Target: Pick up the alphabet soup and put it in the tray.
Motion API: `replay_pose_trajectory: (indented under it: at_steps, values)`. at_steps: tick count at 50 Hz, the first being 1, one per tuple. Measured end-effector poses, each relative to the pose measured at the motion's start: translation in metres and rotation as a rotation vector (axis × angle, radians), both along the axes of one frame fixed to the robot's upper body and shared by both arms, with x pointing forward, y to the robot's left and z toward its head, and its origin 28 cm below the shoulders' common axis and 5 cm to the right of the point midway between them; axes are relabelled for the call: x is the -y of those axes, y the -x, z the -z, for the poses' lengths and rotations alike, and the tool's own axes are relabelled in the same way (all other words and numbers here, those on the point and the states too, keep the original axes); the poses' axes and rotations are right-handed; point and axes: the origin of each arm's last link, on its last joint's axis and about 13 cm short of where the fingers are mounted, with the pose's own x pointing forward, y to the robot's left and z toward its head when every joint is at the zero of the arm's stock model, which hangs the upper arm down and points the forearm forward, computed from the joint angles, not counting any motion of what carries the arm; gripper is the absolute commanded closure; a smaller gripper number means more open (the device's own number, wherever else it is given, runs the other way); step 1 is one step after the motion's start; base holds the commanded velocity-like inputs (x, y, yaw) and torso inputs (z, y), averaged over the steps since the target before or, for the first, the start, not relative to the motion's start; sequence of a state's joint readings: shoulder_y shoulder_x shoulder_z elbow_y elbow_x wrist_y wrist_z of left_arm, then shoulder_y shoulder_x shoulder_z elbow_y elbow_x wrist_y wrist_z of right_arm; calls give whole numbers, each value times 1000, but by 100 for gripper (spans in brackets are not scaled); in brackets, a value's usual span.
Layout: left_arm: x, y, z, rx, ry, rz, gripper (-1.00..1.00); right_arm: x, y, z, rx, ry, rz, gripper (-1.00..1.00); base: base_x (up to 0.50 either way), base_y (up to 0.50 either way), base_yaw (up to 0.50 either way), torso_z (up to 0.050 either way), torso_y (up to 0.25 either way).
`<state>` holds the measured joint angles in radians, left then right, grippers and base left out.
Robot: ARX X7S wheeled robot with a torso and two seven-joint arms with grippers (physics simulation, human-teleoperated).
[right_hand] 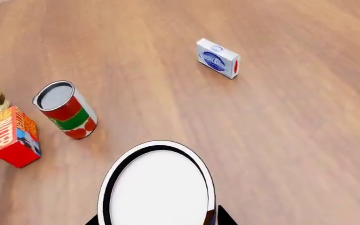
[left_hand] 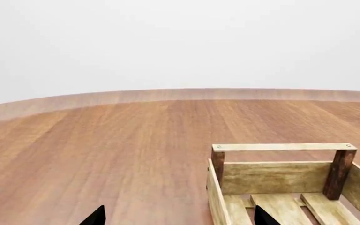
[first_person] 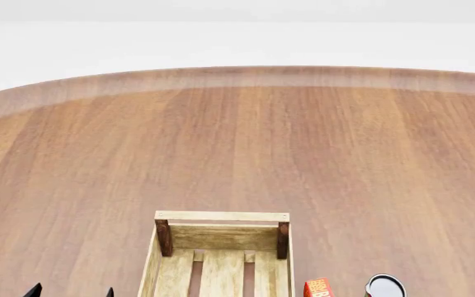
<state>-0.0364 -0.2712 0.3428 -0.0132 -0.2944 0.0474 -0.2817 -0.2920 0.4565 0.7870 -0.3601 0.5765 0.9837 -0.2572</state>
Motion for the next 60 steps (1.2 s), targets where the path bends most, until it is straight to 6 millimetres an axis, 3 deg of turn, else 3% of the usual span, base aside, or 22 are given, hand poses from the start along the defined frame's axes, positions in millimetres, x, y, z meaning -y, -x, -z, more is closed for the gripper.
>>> replay_pose_trajectory:
  at_steps: [29,60]
  values:
    - [0,0,0,0,2,0,-100,-42,-43,-68,163,118,-248,100,0,0,0,0,0]
    - [0,0,0,3,3,2,-100,-100,-108,-81,246,75,-478,100,0,0,0,0,0]
